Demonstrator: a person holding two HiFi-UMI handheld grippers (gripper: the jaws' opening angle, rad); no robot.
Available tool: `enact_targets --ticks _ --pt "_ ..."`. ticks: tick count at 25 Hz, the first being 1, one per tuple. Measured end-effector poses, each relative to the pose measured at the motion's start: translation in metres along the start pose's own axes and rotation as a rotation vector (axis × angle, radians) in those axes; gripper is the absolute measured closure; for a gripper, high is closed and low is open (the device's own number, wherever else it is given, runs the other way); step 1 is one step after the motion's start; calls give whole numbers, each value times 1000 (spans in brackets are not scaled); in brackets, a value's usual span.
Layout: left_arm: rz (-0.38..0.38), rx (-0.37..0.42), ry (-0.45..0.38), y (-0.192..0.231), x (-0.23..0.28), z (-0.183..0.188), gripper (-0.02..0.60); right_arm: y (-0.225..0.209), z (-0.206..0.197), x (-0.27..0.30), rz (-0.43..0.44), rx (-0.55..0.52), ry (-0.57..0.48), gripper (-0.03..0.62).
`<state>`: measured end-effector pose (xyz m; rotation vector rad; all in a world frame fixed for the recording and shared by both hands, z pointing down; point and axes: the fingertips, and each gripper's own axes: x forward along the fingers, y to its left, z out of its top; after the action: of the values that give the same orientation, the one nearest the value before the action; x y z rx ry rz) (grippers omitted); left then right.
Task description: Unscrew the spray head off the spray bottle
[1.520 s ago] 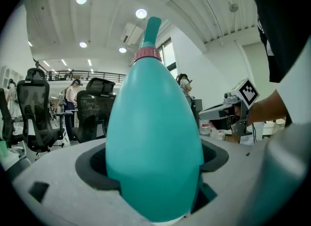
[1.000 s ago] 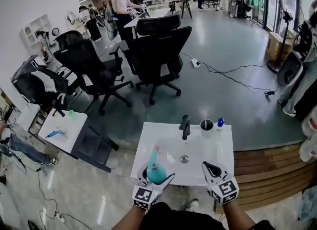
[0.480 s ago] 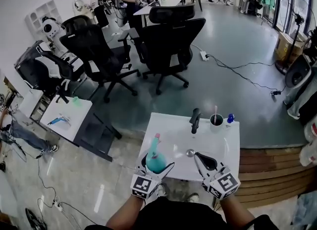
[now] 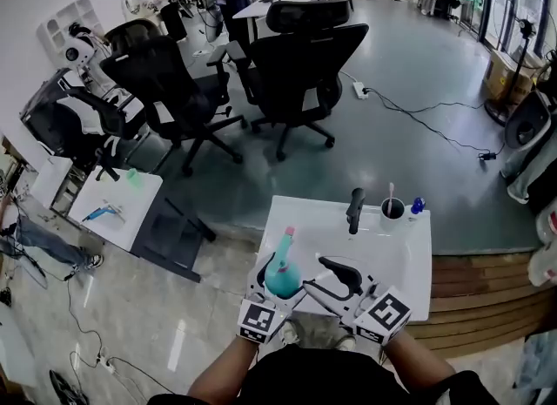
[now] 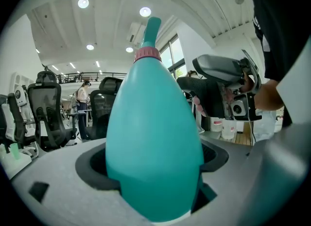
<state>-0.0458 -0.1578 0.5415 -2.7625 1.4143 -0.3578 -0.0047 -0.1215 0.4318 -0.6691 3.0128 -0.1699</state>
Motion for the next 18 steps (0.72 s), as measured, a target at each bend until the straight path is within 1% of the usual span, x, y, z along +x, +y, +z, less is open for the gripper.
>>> enact_targets --ticks 2,5,8,16,18 --pt "-13 3 0 1 3 -1 121 3 1 10 22 11 10 362" --pt "-31 8 -1 1 6 -1 121 6 1 22 43 31 21 362" --pt "-50 22 -7 -1 10 1 121 7 2 29 49 39 25 376" --pt "-105 80 -24 -10 27 10 121 -5 7 43 -2 21 36 391" --pt "-118 88 -30 -12 31 12 121 -8 9 45 -21 15 32 403"
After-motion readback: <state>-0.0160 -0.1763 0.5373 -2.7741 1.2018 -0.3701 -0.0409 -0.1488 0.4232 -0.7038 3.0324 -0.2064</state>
